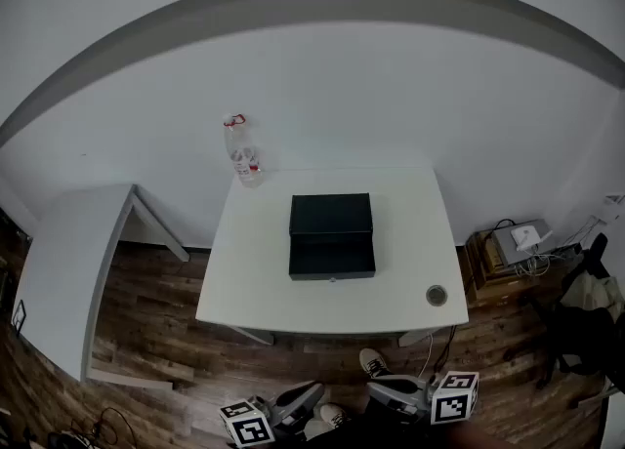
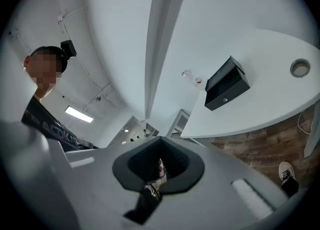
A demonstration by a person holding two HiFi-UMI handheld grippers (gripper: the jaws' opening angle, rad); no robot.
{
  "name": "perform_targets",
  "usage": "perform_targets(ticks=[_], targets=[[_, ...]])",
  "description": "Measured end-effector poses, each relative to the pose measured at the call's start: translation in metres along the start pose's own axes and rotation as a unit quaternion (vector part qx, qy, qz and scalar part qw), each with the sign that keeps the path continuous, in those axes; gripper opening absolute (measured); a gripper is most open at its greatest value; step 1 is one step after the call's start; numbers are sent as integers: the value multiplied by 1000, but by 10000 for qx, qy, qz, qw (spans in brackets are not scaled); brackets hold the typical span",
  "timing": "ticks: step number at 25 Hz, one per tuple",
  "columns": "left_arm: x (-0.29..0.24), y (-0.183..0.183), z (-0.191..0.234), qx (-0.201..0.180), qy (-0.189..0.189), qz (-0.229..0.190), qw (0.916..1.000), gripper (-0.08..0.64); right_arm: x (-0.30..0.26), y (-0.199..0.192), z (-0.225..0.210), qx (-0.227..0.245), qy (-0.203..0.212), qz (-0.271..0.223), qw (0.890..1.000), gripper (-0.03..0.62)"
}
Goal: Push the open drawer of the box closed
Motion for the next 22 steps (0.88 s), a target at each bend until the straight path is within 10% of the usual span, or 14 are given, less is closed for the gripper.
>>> perform_targets(ticks=[22], targets=[[-1,1,3,92,68,-94,9999,0,3,19,-11,-132,-156,-203,9996,5]])
Point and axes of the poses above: the fingertips, and each gripper's own axes: x backward along the fingers, z to its left, y out of its top, the point moved 8 cm from there along x, backward along the fingers, and after that the axes turned 11 degrees about -x, right-handed, at the moved point
